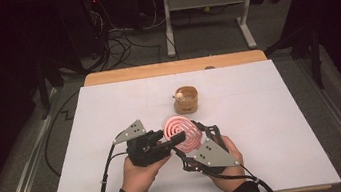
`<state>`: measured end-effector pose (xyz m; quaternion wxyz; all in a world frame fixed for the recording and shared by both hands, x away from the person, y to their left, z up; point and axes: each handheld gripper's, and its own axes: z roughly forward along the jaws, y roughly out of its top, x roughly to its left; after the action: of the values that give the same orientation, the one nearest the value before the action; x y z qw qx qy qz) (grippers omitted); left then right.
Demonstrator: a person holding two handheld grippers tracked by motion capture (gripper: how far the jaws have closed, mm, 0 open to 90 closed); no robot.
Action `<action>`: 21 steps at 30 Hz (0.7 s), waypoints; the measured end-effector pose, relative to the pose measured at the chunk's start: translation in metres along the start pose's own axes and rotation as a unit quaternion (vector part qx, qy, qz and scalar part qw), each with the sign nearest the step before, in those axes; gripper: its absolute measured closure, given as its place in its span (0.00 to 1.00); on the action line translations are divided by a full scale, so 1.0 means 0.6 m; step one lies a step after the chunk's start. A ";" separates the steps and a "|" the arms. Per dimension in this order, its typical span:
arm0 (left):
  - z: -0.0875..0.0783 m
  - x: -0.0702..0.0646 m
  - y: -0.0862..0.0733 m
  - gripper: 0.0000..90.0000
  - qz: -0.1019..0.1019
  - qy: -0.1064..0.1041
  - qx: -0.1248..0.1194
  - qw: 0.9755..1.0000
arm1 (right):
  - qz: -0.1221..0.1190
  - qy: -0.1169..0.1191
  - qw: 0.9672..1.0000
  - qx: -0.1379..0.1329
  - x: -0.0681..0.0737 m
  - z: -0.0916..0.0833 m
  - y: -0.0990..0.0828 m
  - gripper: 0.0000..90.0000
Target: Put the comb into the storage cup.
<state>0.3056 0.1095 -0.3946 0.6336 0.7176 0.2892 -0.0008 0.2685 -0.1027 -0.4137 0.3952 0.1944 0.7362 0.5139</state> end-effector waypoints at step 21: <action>0.001 -0.005 0.001 0.66 0.001 0.007 -0.009 1.000 | 0.000 -0.011 1.000 0.005 0.001 0.001 0.002 0.22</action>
<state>0.3035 0.1076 -0.3933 0.6378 0.7123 0.2930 0.0076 0.2686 -0.1012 -0.4131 0.4018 0.2021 0.7347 0.5079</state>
